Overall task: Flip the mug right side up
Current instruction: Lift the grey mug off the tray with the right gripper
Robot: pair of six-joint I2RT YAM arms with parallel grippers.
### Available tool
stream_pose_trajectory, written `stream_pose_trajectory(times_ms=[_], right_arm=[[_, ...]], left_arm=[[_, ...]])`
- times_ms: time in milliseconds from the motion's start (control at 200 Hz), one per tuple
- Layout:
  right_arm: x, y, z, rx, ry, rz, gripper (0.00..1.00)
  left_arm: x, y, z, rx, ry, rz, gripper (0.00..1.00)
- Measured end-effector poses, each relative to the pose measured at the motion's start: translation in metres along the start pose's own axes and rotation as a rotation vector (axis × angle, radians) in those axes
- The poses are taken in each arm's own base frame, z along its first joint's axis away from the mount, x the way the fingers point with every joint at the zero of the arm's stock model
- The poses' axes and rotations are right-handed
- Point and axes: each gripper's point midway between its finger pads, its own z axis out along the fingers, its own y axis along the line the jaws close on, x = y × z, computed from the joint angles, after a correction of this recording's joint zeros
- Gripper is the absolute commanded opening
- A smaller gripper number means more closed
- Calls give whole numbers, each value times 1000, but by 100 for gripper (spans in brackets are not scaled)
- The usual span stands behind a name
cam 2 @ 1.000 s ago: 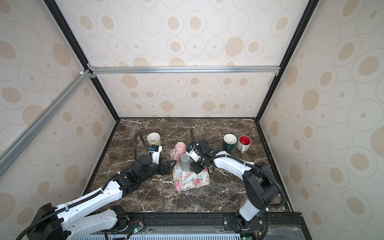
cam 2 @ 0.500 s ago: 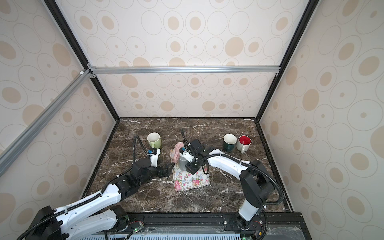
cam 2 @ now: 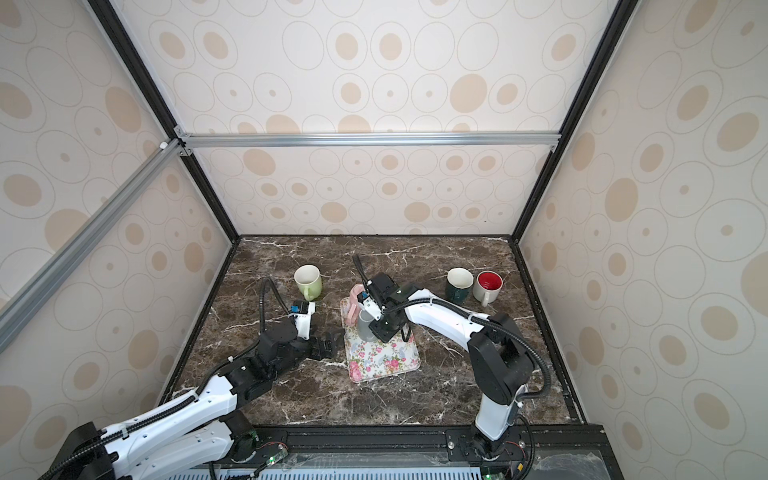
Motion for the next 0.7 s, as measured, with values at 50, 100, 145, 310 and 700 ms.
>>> stream_pose_trajectory(times_ms=[50, 100, 145, 310, 700], right_arm=[[1, -1, 0, 12, 8, -11, 35], [2, -1, 0, 22, 15, -20, 35], [2, -2, -1, 32, 17, -25, 35], [-1, -8, -7, 69, 20, -34, 37], [-6, -13, -4, 94, 14, -107, 41]], left_arm=[[-1, -1, -1, 2, -5, -1, 98], [-2, -1, -2, 4, -9, -2, 98], [-3, -1, -2, 5, -12, -2, 98], [-4, -1, -3, 4, -16, -5, 98], [-3, 1, -2, -1, -16, -6, 98]])
